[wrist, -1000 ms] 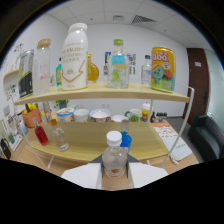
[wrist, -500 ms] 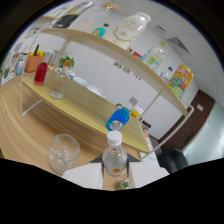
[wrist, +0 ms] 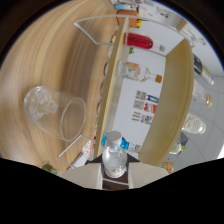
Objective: Make me a cup of Mojito.
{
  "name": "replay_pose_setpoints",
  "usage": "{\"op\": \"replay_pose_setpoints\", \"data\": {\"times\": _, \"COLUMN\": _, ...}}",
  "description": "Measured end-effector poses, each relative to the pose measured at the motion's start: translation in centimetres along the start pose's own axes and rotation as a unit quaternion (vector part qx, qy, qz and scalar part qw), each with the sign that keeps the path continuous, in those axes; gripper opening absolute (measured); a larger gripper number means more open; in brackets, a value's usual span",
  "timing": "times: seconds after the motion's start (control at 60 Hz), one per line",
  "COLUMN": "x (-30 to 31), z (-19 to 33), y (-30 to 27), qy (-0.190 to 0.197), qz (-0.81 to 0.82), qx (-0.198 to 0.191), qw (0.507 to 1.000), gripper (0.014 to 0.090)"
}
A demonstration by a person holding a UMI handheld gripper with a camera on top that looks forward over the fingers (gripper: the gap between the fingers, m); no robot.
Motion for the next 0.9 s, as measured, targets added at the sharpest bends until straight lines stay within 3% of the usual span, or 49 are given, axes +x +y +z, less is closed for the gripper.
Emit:
{"op": "replay_pose_setpoints", "data": {"times": 0.2, "x": -0.7, "z": 0.1, "y": -0.6, "qy": 0.008, "qz": -0.127, "qx": 0.006, "qw": 0.992, "gripper": 0.0343}}
{"op": "replay_pose_setpoints", "data": {"times": 0.483, "x": -0.1, "z": -0.3, "y": -1.3, "qy": 0.014, "qz": -0.117, "qx": 0.031, "qw": 0.993, "gripper": 0.0342}}
{"op": "replay_pose_setpoints", "data": {"times": 0.683, "x": 3.7, "z": -1.5, "y": 0.1, "qy": 0.0, "qz": 0.151, "qx": 0.053, "qw": 0.987, "gripper": 0.0343}}
{"op": "replay_pose_setpoints", "data": {"times": 0.8, "x": 4.7, "z": -1.7, "y": 0.9, "qy": -0.027, "qz": 0.376, "qx": 0.079, "qw": 0.923, "gripper": 0.0346}}
{"op": "replay_pose_setpoints", "data": {"times": 0.9, "x": 2.7, "z": -1.4, "y": 1.4, "qy": -0.073, "qz": 0.505, "qx": 0.096, "qw": 0.855, "gripper": 0.0345}}
